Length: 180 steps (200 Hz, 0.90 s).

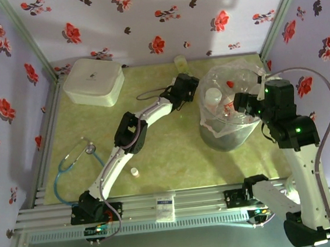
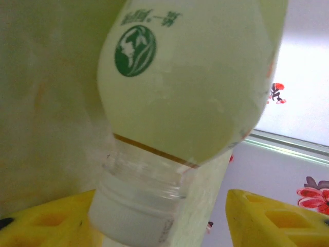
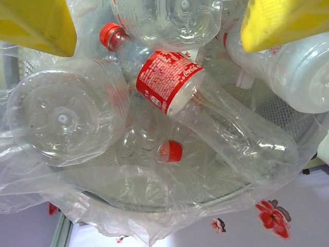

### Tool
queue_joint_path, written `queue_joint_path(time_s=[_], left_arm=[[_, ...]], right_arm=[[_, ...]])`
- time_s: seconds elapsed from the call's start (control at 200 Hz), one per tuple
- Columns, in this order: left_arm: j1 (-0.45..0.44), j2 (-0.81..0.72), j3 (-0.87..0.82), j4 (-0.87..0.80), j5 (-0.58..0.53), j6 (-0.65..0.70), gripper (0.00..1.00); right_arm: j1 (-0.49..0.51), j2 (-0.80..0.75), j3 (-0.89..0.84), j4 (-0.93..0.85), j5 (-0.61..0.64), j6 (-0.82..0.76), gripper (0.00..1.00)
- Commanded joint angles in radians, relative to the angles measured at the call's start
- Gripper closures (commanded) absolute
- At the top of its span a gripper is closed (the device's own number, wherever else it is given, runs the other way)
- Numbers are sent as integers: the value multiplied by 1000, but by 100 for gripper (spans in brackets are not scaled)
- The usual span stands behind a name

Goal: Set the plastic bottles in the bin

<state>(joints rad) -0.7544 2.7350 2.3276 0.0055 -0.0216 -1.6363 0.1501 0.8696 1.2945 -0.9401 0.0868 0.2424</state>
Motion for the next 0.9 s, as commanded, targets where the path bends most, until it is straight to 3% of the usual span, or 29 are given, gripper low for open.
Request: queue_joint_path(time_s=[0.0,0.1,0.34,0.59,0.895], left_arm=[[13,47,-28,-53,6,-12,41],[18,37,-40,-49,2,1,51],[29,10,-73,-41,-2,44,64],[35,-77,-168,-27,-23,135,72],[31,-252,-355,40,-77,225,75]], right_arm=[[-3,-12,18,-6,23,-16,16],[-4,-12,17,-5,23,-14,16],[-4,-9,17,9,11,0,16],[-3,-18,17,16,-9,18,16],[-4,-34,14,24,-12,33,16]])
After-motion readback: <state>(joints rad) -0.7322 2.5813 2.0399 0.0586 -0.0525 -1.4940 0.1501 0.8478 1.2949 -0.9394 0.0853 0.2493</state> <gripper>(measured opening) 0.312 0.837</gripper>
